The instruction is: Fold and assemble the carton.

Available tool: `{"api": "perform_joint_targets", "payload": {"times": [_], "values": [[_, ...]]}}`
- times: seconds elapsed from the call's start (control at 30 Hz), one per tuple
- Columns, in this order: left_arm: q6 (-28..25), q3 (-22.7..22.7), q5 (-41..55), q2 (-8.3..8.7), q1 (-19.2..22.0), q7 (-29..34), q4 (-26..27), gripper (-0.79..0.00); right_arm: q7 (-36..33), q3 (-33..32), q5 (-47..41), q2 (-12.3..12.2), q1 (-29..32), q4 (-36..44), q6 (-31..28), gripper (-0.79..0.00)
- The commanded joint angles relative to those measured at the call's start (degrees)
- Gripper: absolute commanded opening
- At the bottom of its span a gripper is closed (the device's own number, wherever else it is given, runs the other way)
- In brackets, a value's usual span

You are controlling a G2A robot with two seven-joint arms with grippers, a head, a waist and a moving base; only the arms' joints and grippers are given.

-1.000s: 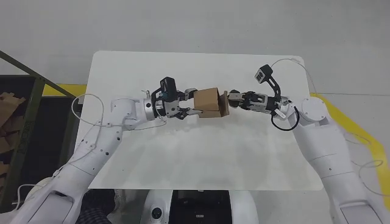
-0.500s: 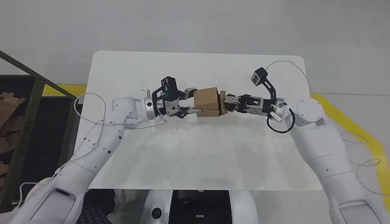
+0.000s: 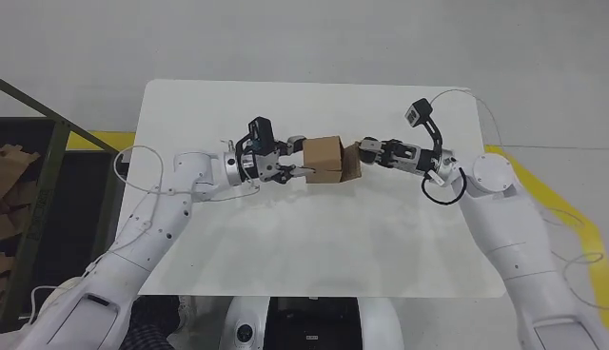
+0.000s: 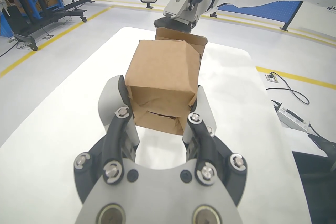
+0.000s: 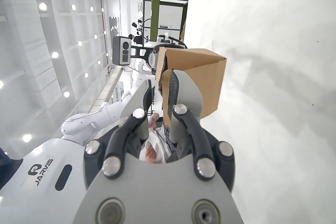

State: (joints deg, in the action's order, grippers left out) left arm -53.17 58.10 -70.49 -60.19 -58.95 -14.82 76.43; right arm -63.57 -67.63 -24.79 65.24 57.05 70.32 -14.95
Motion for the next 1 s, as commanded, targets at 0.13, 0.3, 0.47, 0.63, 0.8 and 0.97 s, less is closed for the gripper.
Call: {"api": "perform_joint_targets", "payload": {"times": [0.13, 0.3, 0.47, 0.63, 0.8, 0.97], "values": [[-0.5, 0.5, 1.6, -0.05, -0.1, 0.8, 0.3, -0.536, 2.0, -0.5, -0.1, -0.1, 0.4, -1.6, -0.4, -0.671], [-0.6, 1.0, 2.7, -0.09, -0.3, 1.2, 0.5, -0.536, 1.3, 0.0, -1.2, 0.1, 0.6, -2.1, -0.5, -0.677], [-0.6, 1.3, 3.7, -0.18, -0.3, 1.6, 0.7, -0.536, -1.2, -0.1, -6.0, 0.3, 0.9, -3.1, -1.0, -0.674], [-0.6, 1.6, 4.4, -0.26, -0.4, 1.8, 0.8, -0.542, -3.0, 0.4, -6.3, 0.3, 1.0, -3.7, -0.2, -0.73], [-0.4, 1.8, 4.5, -0.34, -0.5, 2.3, 1.0, -0.545, -3.9, 1.1, -6.1, 0.4, 1.0, -3.2, -0.1, -0.677], [-0.4, 1.9, 4.3, -0.44, -0.5, 2.4, 1.1, -0.551, -3.5, 1.3, -4.4, 0.3, 0.9, -2.4, 0.1, -0.634]]}}
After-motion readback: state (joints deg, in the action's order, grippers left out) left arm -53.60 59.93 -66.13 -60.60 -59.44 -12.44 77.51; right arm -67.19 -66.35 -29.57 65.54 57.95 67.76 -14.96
